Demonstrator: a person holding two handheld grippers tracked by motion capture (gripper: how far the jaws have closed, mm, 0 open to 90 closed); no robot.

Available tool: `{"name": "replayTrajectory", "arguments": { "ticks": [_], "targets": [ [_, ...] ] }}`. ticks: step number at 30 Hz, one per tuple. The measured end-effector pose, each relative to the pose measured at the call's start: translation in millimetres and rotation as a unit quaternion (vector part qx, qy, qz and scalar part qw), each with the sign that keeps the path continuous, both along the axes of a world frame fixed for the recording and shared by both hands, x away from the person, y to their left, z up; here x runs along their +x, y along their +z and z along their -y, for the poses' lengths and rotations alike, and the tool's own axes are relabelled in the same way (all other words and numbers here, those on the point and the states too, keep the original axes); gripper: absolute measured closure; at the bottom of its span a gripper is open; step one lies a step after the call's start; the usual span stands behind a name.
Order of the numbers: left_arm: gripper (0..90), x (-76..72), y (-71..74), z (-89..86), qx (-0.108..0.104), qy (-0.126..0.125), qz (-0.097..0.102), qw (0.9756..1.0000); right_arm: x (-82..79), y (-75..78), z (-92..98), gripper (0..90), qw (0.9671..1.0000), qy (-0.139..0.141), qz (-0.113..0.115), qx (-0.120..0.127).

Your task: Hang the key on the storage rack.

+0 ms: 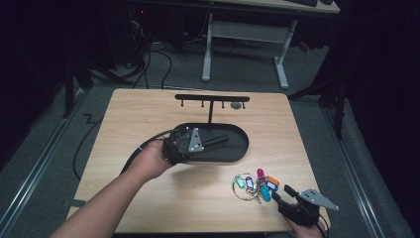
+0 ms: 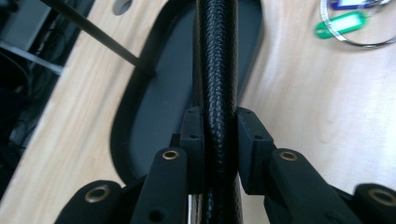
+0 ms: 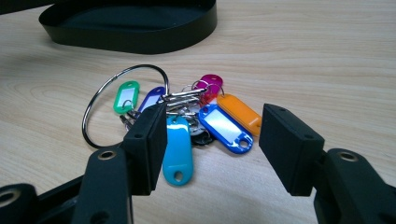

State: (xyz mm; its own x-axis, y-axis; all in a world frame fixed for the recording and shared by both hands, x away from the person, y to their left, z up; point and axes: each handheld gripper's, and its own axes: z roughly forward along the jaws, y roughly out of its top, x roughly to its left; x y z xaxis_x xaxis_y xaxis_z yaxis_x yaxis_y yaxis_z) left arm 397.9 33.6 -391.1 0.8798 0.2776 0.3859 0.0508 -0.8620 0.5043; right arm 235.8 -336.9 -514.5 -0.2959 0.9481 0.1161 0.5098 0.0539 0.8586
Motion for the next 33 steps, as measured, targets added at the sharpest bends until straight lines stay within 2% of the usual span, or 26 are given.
{"name": "replayTrajectory", "arguments": {
  "ticks": [6,11,17,22,27,33],
  "targets": [
    [75.2,17.5,-2.7,11.1,0.014,-0.001,0.018,0.9997,-6.3,-0.6,6.3,42.1,1.0000,-0.009,-0.001,0.004],
    [75.2,30.5,-9.5,21.1,0.005,-0.010,0.019,0.9997,-10.1,-0.5,8.4,42.1,0.9999,-0.012,0.000,0.005],
    [75.2,48.4,-24.2,30.5,0.015,-0.011,0.019,0.9997,-11.3,-1.7,9.8,42.1,0.9998,-0.015,-0.003,0.010],
    [75.2,62.8,-32.4,36.4,0.035,-0.007,0.026,0.9990,-10.7,-2.7,9.7,42.1,0.9999,-0.013,-0.005,0.009],
    [75.1,71.6,-37.4,41.5,0.030,-0.005,0.032,0.9990,-10.5,-2.7,10.1,42.2,0.9998,-0.014,-0.006,0.012],
    [75.1,79.4,-47.3,42.7,0.046,0.001,0.043,0.9980,-11.0,-2.8,11.0,42.1,0.9998,-0.012,-0.004,0.013]
  ]
}}
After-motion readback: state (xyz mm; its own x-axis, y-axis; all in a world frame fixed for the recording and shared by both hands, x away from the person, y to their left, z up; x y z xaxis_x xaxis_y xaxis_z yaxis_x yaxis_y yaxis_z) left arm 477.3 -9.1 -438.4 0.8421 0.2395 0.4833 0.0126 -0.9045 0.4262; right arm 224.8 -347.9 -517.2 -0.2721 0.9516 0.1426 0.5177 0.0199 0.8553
